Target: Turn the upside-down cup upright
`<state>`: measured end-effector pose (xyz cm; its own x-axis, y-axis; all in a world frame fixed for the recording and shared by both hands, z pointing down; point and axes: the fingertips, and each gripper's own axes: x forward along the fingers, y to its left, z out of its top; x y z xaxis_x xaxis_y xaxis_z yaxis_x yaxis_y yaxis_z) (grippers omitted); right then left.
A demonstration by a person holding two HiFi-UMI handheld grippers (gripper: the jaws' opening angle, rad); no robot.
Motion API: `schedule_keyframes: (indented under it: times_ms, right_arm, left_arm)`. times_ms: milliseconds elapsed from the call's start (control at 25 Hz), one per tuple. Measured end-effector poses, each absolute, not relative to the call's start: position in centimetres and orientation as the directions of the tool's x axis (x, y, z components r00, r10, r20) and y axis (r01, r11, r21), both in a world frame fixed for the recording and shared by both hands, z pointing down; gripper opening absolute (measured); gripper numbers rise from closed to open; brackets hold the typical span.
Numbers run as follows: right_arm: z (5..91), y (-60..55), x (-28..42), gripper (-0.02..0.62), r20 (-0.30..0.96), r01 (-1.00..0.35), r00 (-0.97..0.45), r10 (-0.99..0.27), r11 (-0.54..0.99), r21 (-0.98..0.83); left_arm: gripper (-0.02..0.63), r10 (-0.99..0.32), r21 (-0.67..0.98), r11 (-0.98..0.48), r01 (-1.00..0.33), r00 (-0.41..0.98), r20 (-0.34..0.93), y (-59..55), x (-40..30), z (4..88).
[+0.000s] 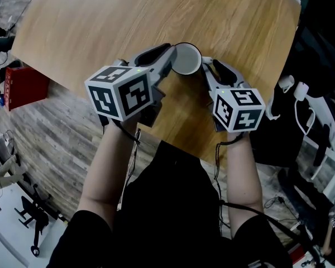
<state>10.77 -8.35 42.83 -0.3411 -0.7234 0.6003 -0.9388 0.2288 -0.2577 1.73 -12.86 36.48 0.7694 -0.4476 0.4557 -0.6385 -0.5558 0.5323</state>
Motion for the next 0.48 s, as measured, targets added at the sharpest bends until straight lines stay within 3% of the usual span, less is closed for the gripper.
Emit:
schedule_keyframes:
  times_ms: [240, 480]
  right_arm:
    - [42.0, -7.5, 11.6, 0.092, 0.597, -0.946, -0.319, -0.736, 0.215, -0.242]
    - [38.5, -6.3, 12.1, 0.092, 0.584, -0.951, -0.308, -0.751, 0.217, -0.222]
  left_arm:
    - [0.055, -0.525, 0.345, -0.636, -0.690, 0.715, 0.462, -12.8, 2.0, 35.6]
    - [0.055, -0.589, 0.203, -0.699, -0.686, 0.712, 0.382, -12.0, 2.2, 32.2]
